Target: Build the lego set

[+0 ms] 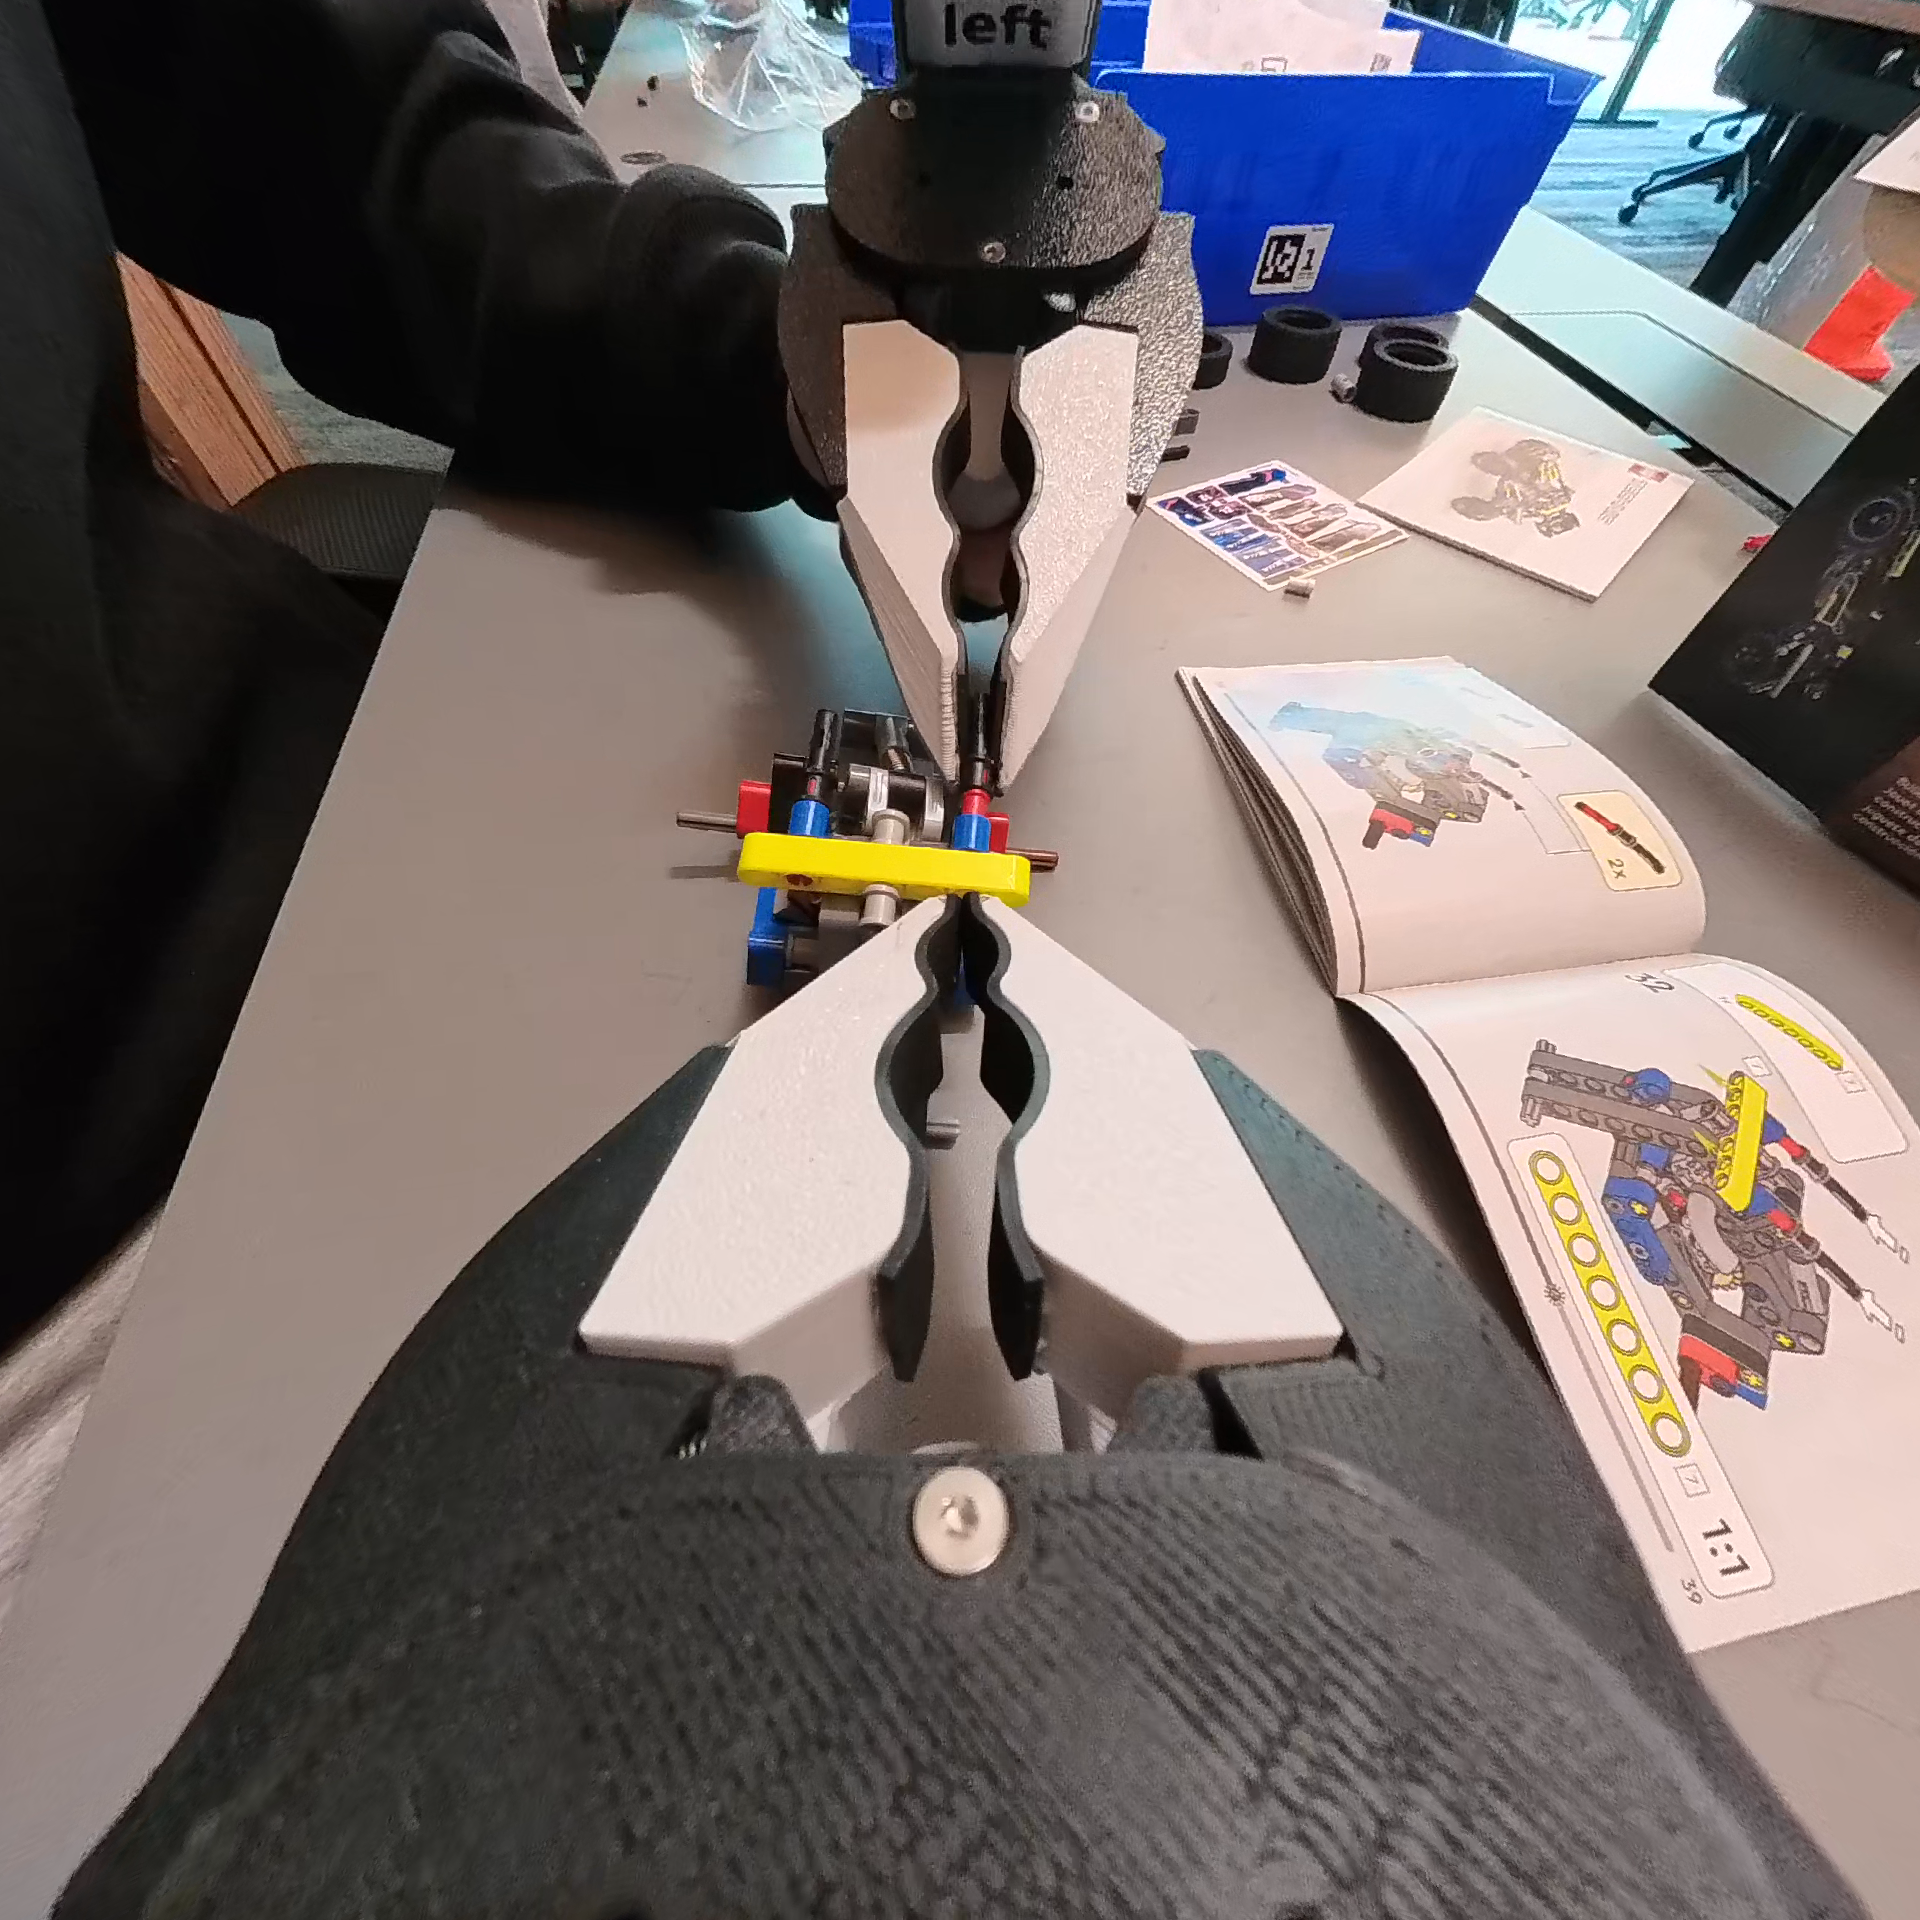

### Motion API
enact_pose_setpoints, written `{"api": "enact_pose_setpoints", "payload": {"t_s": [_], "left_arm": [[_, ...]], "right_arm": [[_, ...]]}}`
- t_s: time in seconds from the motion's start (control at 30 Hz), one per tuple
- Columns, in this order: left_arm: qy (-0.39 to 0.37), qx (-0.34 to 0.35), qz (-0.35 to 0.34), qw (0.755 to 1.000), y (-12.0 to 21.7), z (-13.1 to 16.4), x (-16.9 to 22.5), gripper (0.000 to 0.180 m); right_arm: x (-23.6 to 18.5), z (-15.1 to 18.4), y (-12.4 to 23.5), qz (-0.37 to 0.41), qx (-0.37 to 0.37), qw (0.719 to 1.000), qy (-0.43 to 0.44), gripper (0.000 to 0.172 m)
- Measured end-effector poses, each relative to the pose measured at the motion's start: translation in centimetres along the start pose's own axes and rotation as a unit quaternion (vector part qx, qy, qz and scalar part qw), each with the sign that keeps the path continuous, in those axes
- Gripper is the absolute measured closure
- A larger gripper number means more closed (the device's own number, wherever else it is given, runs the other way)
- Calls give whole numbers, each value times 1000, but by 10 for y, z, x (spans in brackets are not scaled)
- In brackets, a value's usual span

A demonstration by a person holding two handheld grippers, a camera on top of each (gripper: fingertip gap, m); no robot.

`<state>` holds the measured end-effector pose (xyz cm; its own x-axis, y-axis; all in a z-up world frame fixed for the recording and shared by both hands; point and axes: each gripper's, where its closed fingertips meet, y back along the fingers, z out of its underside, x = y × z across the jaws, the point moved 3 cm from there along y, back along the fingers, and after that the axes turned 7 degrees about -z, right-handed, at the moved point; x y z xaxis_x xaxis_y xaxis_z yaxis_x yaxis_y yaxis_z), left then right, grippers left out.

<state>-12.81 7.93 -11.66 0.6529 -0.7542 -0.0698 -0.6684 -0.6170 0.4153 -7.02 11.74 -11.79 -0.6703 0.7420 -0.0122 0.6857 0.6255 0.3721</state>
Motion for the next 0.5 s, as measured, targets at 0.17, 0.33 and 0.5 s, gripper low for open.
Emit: {"api": "enact_pose_setpoints", "payload": {"t_s": [0.17, 0.33, 0.5], "left_arm": [[2, -2, 2, 1000, -1, 0, 0, 180], [3, -4, 3, 1000, -2, 0, -1, 180], [10, -3, 10, 1000, -2, 0, -1, 180]], "right_arm": [[0, 0, 0, -3, 0, 1000, -3, 172], [0, 0, 0, -3, 0, 1000, -4, 172], [0, 0, 0, -3, 0, 1000, -5, 172]]}}
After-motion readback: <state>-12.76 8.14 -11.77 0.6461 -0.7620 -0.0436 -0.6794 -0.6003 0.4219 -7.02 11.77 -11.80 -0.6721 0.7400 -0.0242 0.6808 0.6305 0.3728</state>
